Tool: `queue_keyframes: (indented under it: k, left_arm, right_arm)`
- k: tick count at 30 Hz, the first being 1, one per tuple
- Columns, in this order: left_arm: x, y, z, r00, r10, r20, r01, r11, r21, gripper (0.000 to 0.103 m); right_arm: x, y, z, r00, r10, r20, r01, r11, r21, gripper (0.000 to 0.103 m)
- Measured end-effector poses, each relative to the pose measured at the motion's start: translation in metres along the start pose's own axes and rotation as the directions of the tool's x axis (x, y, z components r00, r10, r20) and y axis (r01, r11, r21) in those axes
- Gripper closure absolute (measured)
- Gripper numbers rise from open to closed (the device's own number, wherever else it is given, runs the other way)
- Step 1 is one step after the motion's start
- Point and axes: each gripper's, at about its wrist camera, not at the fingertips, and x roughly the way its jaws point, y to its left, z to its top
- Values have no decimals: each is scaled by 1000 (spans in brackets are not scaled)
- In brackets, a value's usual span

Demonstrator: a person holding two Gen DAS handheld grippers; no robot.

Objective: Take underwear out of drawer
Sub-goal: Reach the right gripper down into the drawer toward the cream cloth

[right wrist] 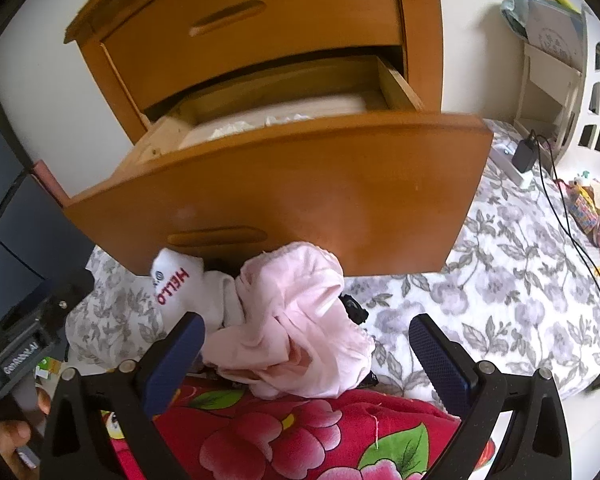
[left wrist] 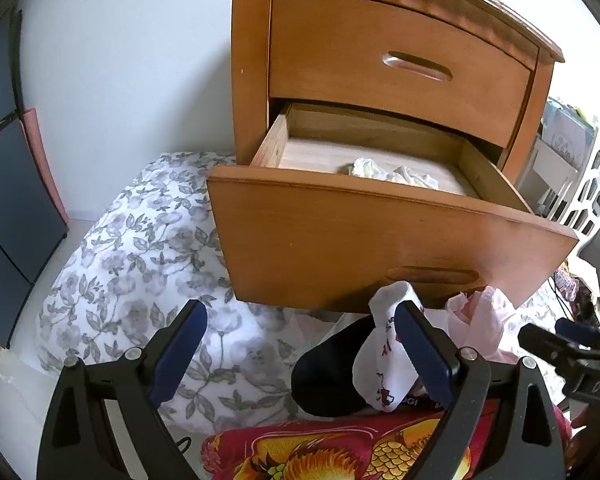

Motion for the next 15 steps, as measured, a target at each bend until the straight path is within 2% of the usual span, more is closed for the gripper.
queue_keyframes:
  k: [4,11,15]
  left_arm:
    - [-4,2,1,1000,-13,29,13,1000,-1,4]
    - [-6,7,3,996,-74,45,75,997,-22,4]
    - [-12,7,4,993,-93,77,95,995,-12,4]
  right_arm:
    - [-9,1,8,999,35,27,-34,999,-18,0]
    - [-28,5,27,996,58,63,-54,997,-60,0]
    - [-45,18,46,992,59,111,-44,990,-135,0]
